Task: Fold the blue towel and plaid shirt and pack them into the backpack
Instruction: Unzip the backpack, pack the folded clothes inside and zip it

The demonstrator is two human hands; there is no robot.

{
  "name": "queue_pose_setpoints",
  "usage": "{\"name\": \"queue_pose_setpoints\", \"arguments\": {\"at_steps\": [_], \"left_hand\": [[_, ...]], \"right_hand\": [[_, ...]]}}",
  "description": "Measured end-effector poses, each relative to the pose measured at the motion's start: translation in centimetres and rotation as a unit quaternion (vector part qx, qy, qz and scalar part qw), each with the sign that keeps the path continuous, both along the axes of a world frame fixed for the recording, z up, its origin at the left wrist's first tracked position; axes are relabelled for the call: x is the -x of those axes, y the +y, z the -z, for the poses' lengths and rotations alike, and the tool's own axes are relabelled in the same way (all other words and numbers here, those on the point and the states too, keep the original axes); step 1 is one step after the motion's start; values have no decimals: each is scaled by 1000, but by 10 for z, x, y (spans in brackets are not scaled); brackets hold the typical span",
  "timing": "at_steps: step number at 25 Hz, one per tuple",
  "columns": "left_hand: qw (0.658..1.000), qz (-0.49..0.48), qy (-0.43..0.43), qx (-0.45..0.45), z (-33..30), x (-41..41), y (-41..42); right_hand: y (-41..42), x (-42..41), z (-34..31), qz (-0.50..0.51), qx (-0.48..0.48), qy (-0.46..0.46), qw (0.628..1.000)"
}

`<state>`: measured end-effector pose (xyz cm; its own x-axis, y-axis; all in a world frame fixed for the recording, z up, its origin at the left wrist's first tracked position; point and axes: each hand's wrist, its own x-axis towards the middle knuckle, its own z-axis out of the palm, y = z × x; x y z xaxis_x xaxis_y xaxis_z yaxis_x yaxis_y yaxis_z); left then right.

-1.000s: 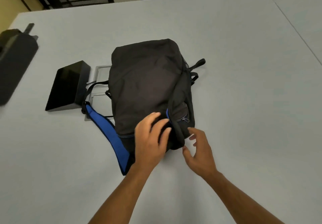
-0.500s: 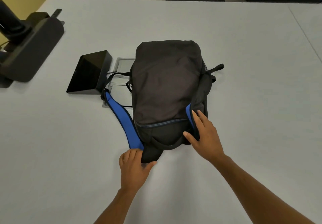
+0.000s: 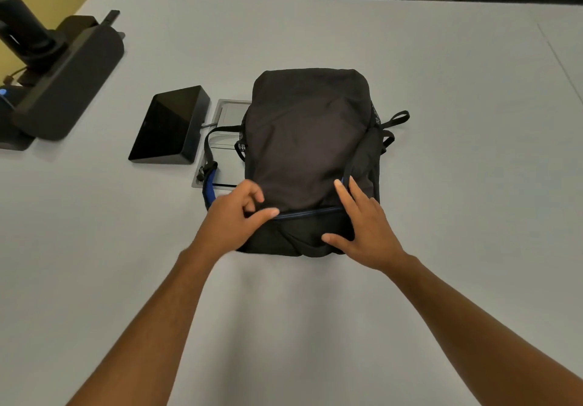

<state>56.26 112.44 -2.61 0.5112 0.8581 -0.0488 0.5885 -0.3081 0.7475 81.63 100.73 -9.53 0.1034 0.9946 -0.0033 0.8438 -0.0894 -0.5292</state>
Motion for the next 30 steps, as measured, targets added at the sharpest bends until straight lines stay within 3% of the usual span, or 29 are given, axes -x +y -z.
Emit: {"name": "queue_pose_setpoints", "arguments": {"at_steps": [4,11,14,16,18,21,24,27,30], "left_hand": [[993,83,77,-27,-19,-63,32],[983,99,148,-36,2,-128,30],[978,10,65,-198,15,-111,16],[947,-77,12,-312,29,-95,-10],[934,-104,-9,-342,50,-86,-49],[963,-61,-58,-256,91,-85,-114],[995,-51,-23,-84,126,-95,-159],[987,-135,11,90,143,-121,-161],[961,-234,-39,140,147,-152,-147]], "right_hand": [[15,6,-13,-42,58,-43,996],[43,19,-5,-38,60,-26,997],[45,7,8,-17,25,-12,999],[46,-5,15,-6,14,26,1000],[47,-12,21,-17,5,30,999],[47,-14,29,-29,-2,17,999],[48,-19,31,-35,5,27,999],[50,-26,32,-56,14,37,998],[50,-33,35,-72,5,55,996]]}}
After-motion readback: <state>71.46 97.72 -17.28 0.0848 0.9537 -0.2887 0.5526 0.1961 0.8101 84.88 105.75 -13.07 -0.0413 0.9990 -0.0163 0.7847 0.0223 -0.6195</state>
